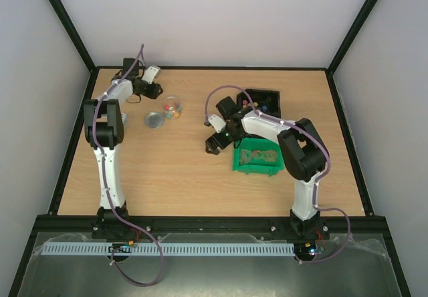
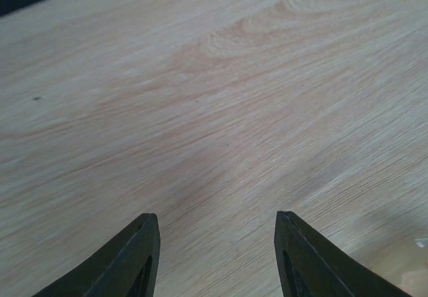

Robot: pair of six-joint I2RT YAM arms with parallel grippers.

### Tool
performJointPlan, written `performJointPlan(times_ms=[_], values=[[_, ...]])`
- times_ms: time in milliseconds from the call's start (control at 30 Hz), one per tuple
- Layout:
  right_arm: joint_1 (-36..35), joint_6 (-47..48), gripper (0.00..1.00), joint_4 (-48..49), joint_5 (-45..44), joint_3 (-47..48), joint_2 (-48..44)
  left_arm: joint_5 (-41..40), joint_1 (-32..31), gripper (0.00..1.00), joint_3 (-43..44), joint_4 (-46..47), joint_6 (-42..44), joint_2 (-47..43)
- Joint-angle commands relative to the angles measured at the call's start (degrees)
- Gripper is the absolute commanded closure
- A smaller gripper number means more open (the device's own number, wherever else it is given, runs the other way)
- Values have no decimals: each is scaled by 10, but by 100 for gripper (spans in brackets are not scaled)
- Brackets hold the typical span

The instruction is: Pack the candies

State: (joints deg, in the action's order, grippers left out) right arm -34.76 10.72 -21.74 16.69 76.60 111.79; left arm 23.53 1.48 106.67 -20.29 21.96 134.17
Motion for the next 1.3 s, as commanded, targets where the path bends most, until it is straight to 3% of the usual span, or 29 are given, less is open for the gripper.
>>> performJointPlan(times_ms=[0,233,533,867,1033,1200,1267], values=[[11,2,2,-60,9,-37,-18,17,-14,50,31,-36,31,26],[48,17,3,-83,-23,-72,-30,70,-43,52,12,-60,68,24],[123,28,2,-58,12,-106,-92,80,-99,58,-164,-9,90,-82],[127,70,3,14,76,-142,-131,68,-199,58,-294,10,157,-178],[145,114,3,120,129,-189,-146,164,-167,59,-278,-43,178,-196],[149,113,3,229,201,-196,-123,208,-96,48,-293,-22,139,-256],[146,95,3,253,209,-182,-103,200,-62,39,-294,-20,123,-276]])
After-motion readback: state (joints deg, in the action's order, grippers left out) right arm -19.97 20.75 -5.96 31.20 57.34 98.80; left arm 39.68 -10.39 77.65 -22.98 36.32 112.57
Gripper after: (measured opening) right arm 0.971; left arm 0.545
